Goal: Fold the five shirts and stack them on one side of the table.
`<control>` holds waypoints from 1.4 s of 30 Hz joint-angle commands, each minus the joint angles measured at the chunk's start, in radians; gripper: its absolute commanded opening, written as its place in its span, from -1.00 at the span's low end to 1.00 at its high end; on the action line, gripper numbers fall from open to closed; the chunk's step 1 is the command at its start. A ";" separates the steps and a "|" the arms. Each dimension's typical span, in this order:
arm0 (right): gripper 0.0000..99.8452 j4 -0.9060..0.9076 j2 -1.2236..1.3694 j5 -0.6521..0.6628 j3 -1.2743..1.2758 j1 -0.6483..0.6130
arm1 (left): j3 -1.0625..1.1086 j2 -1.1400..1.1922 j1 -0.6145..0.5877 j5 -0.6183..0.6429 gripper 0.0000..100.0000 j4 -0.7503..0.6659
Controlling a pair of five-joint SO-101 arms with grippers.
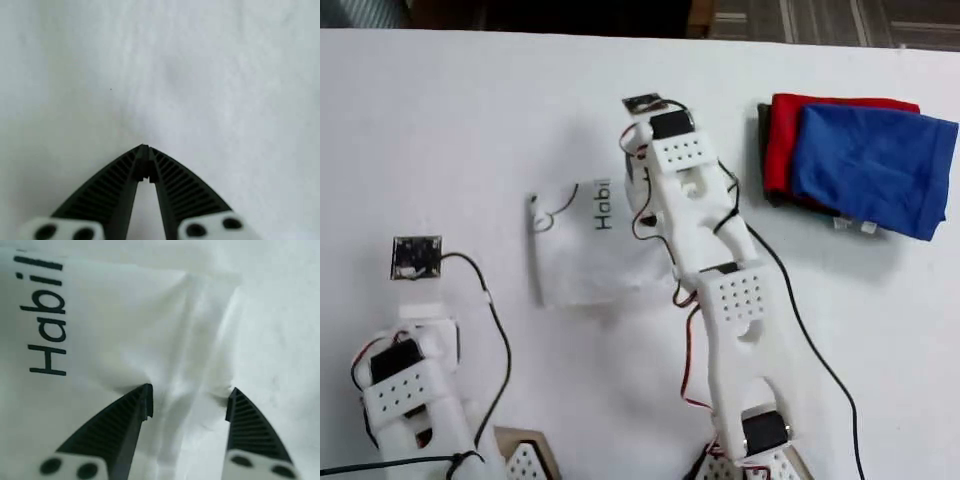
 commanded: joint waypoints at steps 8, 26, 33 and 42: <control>-0.52 0.028 -0.085 0.000 -0.048 -0.004 | -0.002 -0.017 -0.008 -0.006 -0.94 -0.015; -0.30 0.028 0.022 -0.009 -0.014 -0.012 | -0.002 -0.017 -0.008 -0.006 -0.94 -0.017; -0.30 0.027 0.120 -0.009 -0.014 -0.039 | -0.002 -0.017 -0.008 -0.006 -0.94 -0.017; -0.89 0.031 0.139 0.000 -0.014 -0.099 | -0.002 -0.017 -0.008 -0.006 -0.94 -0.017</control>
